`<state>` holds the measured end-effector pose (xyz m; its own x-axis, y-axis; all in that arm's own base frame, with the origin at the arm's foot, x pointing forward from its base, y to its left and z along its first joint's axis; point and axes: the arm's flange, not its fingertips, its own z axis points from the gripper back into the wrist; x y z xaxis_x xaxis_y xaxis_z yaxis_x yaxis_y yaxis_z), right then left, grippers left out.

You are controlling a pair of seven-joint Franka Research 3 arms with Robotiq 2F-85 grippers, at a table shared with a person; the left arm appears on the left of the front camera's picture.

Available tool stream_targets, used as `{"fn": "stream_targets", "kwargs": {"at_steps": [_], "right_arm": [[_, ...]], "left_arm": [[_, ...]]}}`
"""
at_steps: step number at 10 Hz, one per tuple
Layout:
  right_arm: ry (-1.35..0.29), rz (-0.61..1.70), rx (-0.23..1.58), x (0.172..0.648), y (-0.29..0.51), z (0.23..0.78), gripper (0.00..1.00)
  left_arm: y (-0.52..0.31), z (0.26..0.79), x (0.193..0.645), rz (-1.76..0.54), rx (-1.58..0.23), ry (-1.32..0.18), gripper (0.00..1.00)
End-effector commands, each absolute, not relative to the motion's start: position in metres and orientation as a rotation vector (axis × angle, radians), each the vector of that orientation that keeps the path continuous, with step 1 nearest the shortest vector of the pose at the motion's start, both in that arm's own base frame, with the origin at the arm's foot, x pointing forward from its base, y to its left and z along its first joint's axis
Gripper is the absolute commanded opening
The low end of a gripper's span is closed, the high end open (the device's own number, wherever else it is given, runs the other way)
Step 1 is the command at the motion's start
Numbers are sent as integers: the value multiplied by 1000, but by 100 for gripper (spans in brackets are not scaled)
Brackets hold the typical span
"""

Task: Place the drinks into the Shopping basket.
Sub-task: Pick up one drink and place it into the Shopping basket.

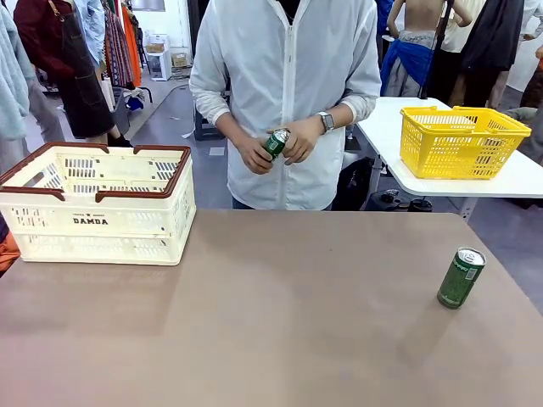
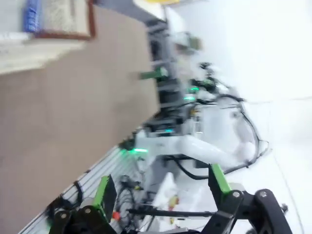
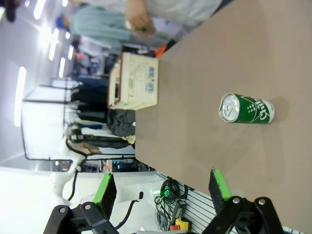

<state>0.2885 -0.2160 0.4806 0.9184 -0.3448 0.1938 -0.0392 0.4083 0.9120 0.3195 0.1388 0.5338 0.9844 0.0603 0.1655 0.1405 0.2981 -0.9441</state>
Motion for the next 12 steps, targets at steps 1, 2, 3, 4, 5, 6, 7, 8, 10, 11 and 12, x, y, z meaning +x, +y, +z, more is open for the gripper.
{"fn": "stream_targets", "kwargs": {"at_steps": [1,2,3,4,5,6,7,8,10,11,12], "right_arm": [[-387,-198,1142,291,-216,485,100],[-387,-198,1142,291,-216,485,100],[-387,-198,1142,291,-216,485,100],[-387,-198,1142,291,-216,485,100],[-387,-198,1142,291,-216,485,100],[-387,-198,1142,291,-216,485,100],[-387,-198,1142,291,-216,485,100],[-387,-198,1142,291,-216,485,100],[-387,-198,1142,291,-216,485,100],[-387,-198,1142,291,-216,485,100],[-387,-198,1142,291,-216,485,100]], "left_arm": [[162,478,305,-33,-1467,-152,100],[175,457,306,-30,-1521,-154,100],[181,448,315,-39,-1514,-137,100],[159,466,285,-35,-1468,-178,100],[159,466,285,-35,-1468,-178,100],[159,466,285,-35,-1468,-178,100],[159,466,285,-35,-1468,-178,100],[159,466,285,-35,-1468,-178,100],[159,466,285,-35,-1468,-178,100],[159,466,285,-35,-1468,-178,100],[159,466,285,-35,-1468,-178,100]]}}
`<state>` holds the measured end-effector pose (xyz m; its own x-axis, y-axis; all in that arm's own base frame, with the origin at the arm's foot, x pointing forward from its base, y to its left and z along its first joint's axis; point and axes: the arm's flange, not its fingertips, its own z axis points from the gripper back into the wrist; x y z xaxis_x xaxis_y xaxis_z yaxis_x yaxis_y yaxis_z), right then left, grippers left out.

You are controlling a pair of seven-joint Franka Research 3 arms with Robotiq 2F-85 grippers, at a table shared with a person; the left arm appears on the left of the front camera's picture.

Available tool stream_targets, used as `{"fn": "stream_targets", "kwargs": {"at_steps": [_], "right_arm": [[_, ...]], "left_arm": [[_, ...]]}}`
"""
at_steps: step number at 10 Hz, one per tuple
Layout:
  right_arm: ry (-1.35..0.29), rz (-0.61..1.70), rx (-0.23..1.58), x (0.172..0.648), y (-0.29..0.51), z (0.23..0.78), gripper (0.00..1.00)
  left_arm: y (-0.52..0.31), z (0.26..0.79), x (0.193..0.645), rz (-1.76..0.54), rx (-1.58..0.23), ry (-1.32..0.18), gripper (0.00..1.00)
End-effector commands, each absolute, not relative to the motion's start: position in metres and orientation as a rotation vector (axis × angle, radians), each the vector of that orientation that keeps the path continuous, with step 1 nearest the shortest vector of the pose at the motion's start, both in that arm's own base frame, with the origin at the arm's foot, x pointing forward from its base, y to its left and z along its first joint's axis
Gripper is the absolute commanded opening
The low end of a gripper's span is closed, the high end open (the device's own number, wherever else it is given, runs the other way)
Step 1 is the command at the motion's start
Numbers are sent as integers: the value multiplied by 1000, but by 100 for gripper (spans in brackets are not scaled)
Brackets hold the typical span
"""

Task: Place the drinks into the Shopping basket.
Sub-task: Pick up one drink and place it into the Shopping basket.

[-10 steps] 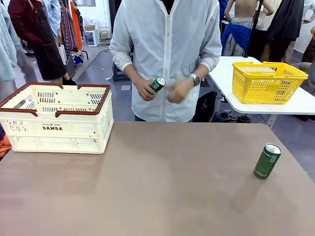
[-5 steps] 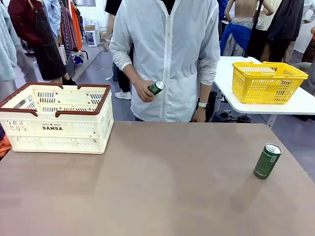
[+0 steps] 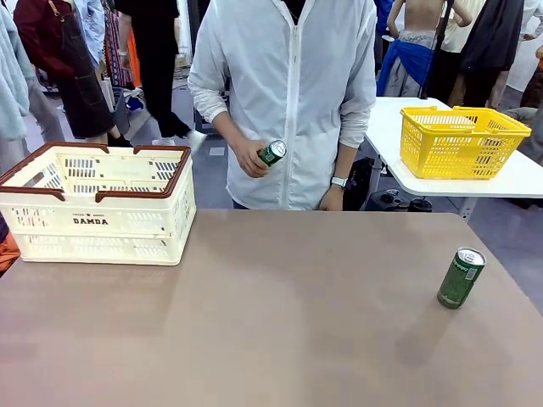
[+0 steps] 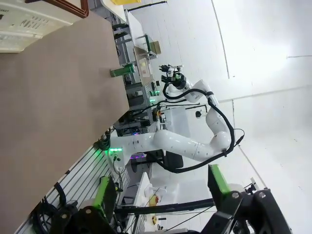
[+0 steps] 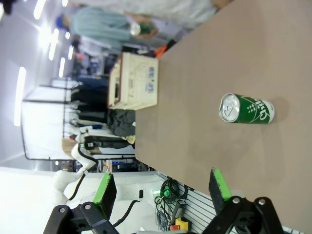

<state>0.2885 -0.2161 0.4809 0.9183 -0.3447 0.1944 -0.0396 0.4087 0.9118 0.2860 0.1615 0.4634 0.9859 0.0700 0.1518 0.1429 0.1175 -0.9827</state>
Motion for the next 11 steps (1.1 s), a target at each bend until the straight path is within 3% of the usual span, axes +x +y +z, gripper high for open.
{"fn": "stream_targets", "kwargs": {"at_steps": [1,6,8,11], "right_arm": [[-387,-198,1142,291,-216,485,100],[-382,-198,1141,288,-216,481,100],[-336,19,654,299,-159,518,100],[-218,226,4,321,-84,506,100]], "left_arm": [[159,466,285,-35,-1468,-178,100],[159,466,285,-35,-1468,-178,100],[159,466,285,-35,-1468,-178,100],[159,466,285,-35,-1468,-178,100]]}}
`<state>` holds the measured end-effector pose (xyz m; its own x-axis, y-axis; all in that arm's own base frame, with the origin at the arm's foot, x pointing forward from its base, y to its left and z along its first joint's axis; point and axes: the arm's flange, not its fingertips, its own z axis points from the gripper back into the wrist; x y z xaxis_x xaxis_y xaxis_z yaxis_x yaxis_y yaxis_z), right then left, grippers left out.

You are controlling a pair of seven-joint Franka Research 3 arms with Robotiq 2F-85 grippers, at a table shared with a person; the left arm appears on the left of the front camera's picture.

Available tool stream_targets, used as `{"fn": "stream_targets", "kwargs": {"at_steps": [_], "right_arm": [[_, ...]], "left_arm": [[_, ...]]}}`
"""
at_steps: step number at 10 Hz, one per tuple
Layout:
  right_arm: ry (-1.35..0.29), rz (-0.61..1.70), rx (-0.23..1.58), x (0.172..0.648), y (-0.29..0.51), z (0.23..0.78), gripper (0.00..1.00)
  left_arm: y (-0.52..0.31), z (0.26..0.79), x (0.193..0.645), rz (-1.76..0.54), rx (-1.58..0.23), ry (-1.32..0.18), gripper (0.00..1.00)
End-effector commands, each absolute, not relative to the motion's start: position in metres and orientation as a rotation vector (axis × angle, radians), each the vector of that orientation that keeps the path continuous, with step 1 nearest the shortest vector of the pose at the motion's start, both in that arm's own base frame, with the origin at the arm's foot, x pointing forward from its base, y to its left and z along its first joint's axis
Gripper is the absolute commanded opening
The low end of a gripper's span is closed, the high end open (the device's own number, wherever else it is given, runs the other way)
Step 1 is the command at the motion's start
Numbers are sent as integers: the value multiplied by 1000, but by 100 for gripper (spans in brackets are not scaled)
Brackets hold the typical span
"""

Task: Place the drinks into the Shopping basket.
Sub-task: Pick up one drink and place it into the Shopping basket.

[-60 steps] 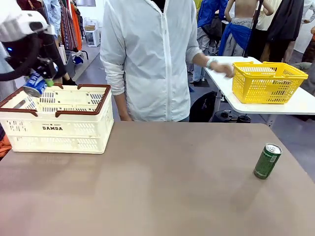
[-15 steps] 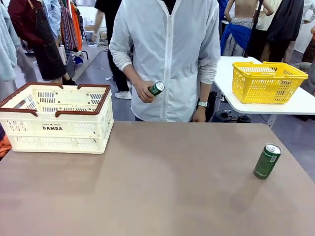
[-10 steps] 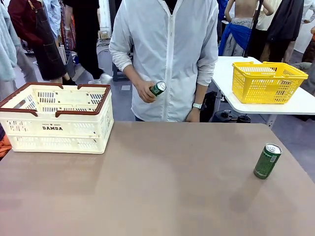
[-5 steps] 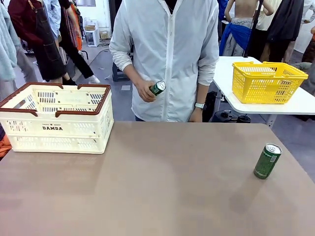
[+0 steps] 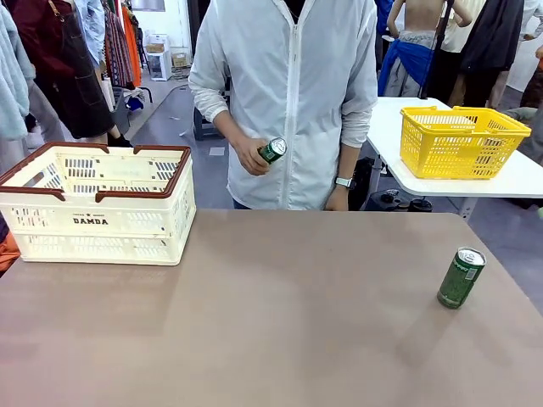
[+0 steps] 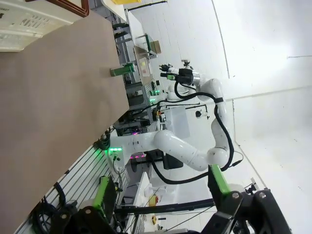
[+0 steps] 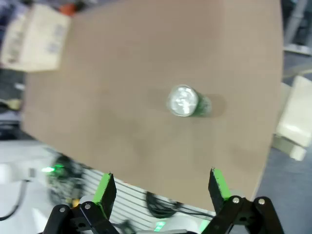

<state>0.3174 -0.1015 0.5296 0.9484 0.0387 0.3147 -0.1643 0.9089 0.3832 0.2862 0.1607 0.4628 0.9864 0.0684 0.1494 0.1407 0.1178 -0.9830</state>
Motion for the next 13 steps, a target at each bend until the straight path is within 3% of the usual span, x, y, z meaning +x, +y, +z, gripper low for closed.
{"fn": "stream_targets", "kwargs": {"at_steps": [1,3,4,5,9,13], "right_arm": [[-175,265,-94,327,-68,496,100],[-207,285,-96,326,-56,492,100],[-324,260,64,317,-58,511,100],[-195,279,-16,330,-49,496,100],[-342,254,71,345,-23,485,100],[-245,197,32,383,9,432,100]], "left_arm": [[159,466,285,-35,-1468,-178,100],[159,466,285,-35,-1468,-178,100],[159,466,285,-35,-1468,-178,100],[159,466,285,-35,-1468,-178,100],[159,466,285,-35,-1468,-178,100],[159,466,285,-35,-1468,-178,100]]}}
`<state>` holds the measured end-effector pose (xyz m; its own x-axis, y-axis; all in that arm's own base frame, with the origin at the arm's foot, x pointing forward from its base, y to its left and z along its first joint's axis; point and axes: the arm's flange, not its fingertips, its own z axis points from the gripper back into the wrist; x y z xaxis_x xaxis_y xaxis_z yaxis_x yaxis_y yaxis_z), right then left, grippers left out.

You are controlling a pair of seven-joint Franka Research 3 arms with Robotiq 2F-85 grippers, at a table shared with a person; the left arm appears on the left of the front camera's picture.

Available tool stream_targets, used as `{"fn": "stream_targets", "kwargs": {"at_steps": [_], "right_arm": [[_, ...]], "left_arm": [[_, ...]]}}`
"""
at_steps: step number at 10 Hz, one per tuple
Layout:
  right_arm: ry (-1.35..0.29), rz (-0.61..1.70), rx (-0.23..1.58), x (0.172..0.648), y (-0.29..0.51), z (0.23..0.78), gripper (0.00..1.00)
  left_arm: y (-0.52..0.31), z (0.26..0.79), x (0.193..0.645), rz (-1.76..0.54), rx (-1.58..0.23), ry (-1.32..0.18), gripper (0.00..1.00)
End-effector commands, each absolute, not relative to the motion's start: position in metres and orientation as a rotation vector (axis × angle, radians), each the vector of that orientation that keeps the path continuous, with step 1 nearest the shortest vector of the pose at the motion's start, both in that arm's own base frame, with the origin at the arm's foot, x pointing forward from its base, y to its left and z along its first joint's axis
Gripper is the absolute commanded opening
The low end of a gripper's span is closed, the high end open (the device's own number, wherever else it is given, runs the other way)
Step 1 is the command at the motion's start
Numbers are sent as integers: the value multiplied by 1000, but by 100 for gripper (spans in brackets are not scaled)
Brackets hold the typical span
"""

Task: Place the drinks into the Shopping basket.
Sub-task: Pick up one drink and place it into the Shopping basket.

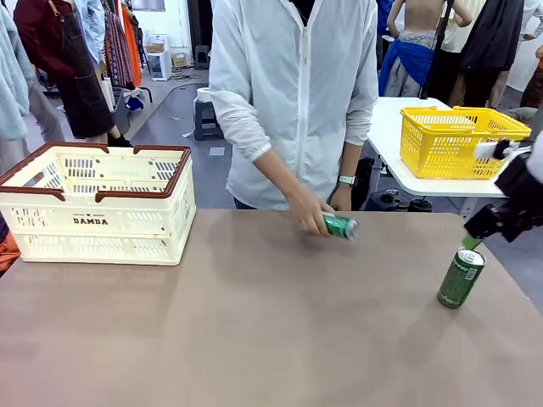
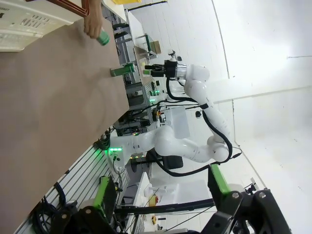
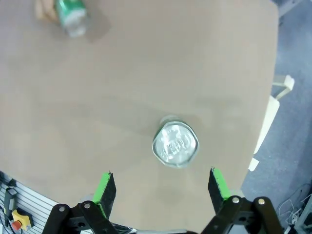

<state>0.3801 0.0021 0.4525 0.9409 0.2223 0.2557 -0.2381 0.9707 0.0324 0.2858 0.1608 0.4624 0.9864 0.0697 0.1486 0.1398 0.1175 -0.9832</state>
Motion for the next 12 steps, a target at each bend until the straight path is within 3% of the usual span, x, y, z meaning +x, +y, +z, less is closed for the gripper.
{"fn": "stream_targets", "kwargs": {"at_steps": [1,7,12], "right_arm": [[-233,188,19,389,13,420,100],[-215,-48,176,357,-106,455,100],[-262,59,238,373,-69,442,100]], "left_arm": [[159,466,285,-35,-1468,-178,100],[159,466,285,-35,-1468,-178,100],[159,466,285,-35,-1468,-178,100]]}}
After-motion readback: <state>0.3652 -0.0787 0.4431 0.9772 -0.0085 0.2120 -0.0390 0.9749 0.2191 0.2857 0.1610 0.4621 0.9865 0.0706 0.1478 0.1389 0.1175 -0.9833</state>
